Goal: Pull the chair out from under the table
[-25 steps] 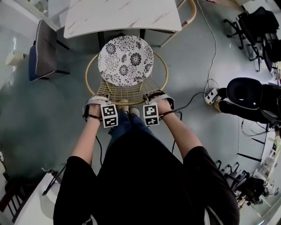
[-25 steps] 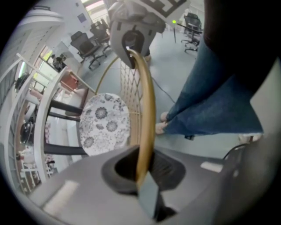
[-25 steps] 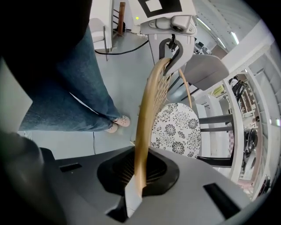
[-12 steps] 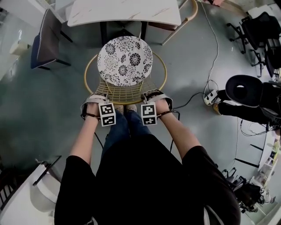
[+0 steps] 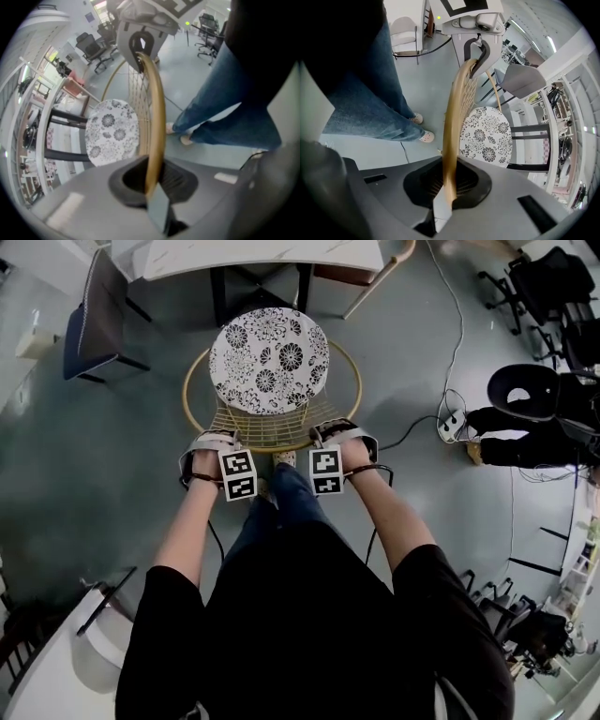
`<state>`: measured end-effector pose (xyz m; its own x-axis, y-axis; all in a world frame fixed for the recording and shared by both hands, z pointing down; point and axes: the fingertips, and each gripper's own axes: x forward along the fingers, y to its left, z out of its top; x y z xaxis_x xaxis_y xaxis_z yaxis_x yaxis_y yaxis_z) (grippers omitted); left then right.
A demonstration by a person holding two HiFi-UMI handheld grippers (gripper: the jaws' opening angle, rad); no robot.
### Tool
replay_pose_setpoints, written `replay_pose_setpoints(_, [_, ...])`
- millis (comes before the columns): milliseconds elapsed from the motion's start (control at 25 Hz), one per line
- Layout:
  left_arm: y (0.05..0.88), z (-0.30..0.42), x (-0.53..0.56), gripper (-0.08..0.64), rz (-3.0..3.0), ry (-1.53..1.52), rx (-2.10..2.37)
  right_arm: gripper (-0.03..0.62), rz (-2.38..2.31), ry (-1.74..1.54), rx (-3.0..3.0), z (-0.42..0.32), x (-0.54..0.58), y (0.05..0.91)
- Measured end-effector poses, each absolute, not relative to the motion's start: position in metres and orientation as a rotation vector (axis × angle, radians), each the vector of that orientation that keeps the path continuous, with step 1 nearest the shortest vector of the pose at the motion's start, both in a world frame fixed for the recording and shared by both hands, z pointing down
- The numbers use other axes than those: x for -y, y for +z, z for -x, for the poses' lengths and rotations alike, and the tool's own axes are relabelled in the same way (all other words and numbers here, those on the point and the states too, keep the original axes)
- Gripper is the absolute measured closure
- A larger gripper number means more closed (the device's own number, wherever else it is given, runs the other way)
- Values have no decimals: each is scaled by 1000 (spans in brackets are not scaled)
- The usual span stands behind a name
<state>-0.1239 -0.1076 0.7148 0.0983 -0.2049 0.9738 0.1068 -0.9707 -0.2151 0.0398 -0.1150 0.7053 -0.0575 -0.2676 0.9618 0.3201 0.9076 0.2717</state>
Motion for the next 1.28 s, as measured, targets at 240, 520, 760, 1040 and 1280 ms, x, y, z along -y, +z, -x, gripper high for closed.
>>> replay_pose_setpoints(240, [726, 91, 40, 518, 2142, -1932, -104, 565, 17, -483, 1521, -73, 49, 719])
replay_pose_setpoints(520, [736, 90, 34, 518, 2144, -1907, -31, 565, -4, -422, 1498, -74, 36, 727])
replay_pose_setpoints(760, [735, 100, 36, 518, 2134, -1919, -20, 565, -16, -404, 1517, -64, 32, 727])
replay_pose_setpoints(1040, [734, 99, 39, 518, 2127, -1944, -29, 565, -30, -405, 1525, -65, 33, 725])
replay_pose_setpoints(1280, [728, 100, 39, 517, 2100, -1990, -36, 565, -24, -409, 1558, -64, 29, 718])
